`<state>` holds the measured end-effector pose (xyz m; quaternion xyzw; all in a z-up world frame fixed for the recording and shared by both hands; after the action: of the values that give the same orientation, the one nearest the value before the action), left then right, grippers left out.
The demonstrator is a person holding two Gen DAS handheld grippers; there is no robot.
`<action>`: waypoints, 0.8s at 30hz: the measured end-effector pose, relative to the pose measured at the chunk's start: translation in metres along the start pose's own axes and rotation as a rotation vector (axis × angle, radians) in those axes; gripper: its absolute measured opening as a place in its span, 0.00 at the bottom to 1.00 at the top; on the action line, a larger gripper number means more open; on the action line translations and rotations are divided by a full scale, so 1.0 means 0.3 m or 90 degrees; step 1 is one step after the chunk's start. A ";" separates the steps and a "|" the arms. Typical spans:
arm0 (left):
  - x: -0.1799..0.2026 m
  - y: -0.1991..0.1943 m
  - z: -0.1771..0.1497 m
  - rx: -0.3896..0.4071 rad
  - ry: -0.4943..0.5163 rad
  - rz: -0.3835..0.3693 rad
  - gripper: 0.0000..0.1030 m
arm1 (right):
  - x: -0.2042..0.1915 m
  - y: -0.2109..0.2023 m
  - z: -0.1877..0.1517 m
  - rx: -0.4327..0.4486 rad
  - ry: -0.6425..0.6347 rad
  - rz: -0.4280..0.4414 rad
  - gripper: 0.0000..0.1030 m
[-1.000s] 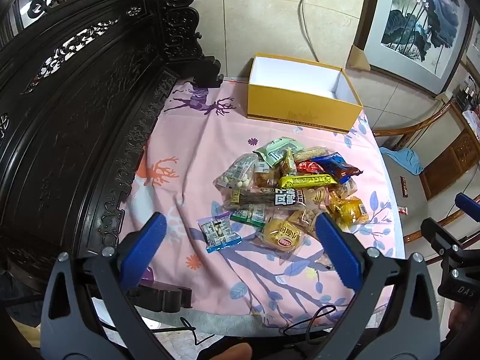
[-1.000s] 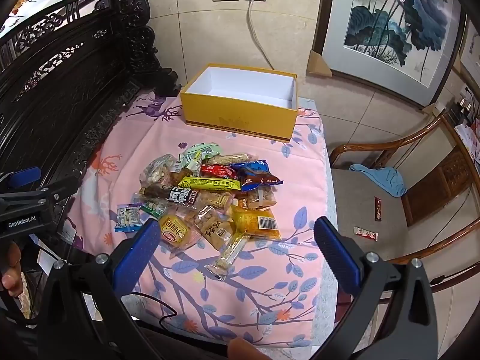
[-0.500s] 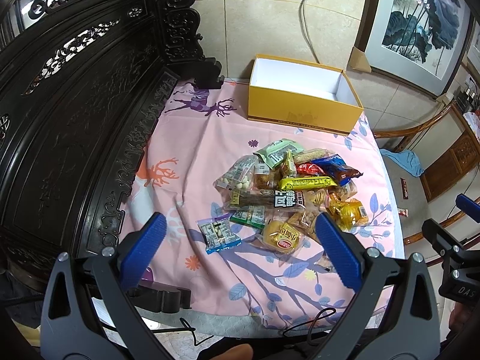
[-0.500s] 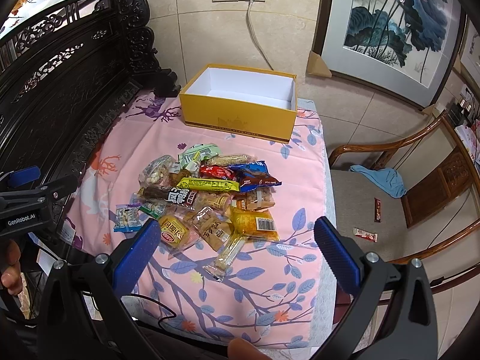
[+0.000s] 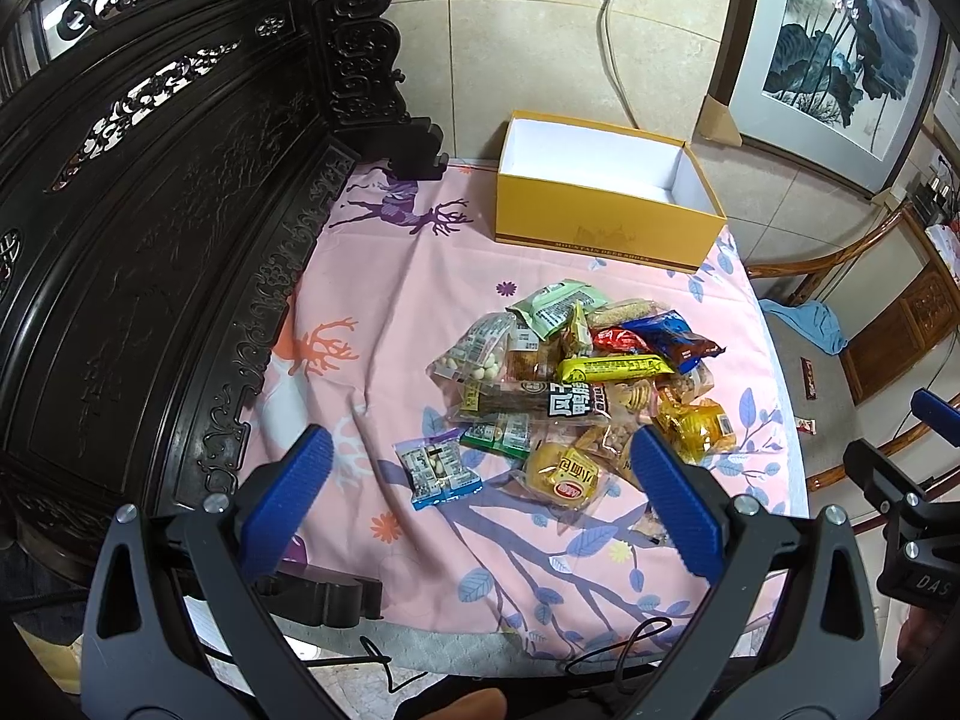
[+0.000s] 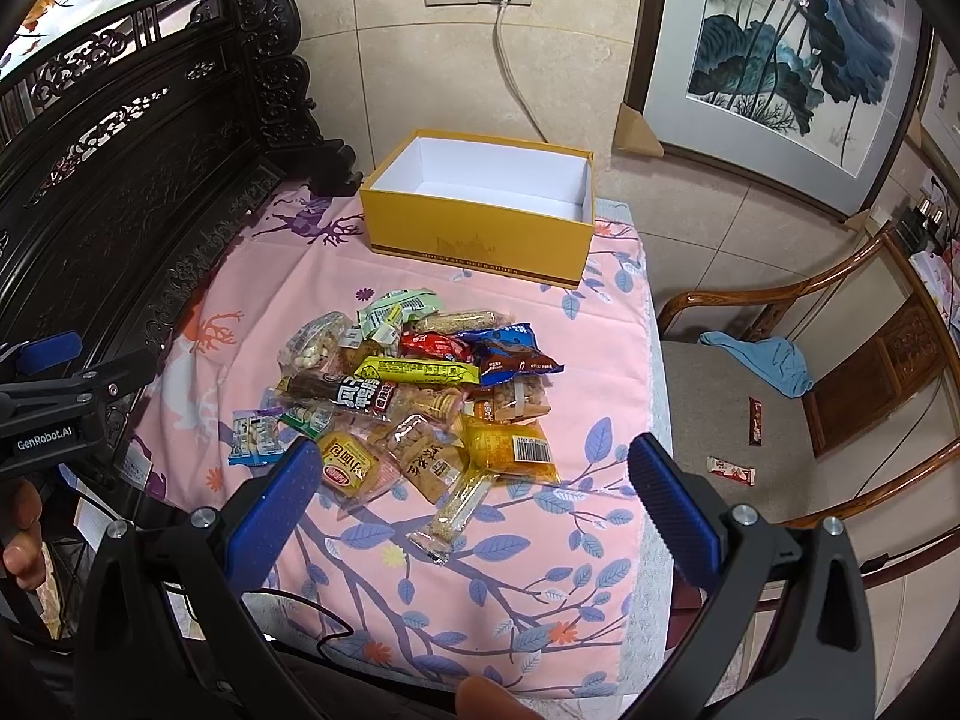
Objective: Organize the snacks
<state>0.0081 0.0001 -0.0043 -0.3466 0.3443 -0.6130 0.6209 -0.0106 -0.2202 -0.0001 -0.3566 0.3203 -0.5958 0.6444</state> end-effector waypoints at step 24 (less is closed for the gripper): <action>-0.004 -0.004 0.009 0.000 0.001 -0.001 0.98 | -0.012 -0.004 0.011 0.002 -0.004 0.001 0.99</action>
<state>0.0097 0.0014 -0.0020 -0.3462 0.3446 -0.6136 0.6204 -0.0088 -0.2163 0.0027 -0.3576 0.3173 -0.5947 0.6463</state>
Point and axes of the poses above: each gripper's, at about its wrist camera, not at the fingertips, and y roughly the way its jaws point, x to its right, z to its top, the point moved 1 cm from there along y, roughly the way its jaws point, and after that the axes turned 3 degrees about -x, right-handed, at the moved point
